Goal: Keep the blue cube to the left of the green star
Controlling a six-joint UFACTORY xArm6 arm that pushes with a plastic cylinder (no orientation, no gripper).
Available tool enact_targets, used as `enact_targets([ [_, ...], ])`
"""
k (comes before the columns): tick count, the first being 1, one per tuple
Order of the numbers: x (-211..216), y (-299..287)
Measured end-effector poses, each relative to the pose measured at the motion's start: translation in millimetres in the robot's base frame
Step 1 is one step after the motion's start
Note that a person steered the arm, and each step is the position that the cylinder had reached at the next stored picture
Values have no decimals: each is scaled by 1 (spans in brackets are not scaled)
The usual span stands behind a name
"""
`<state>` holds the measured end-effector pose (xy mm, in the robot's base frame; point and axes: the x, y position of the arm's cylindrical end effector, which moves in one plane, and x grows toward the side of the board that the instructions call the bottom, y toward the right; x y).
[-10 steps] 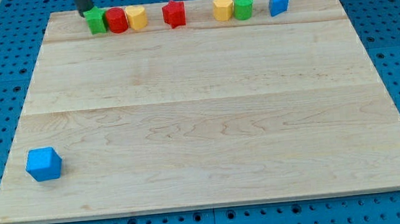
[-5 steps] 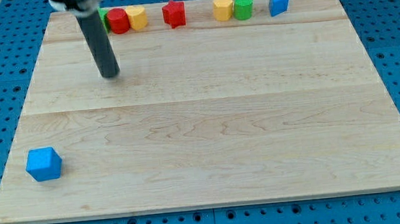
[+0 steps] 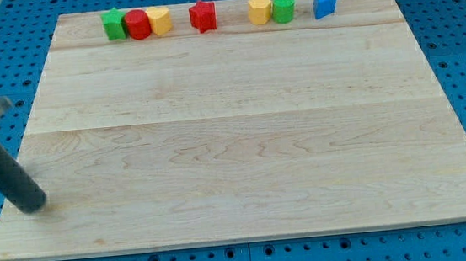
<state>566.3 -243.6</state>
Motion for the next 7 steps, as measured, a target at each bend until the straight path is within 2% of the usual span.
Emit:
enact_targets([
  [1, 46, -53],
  [2, 40, -60],
  [7, -54, -60],
])
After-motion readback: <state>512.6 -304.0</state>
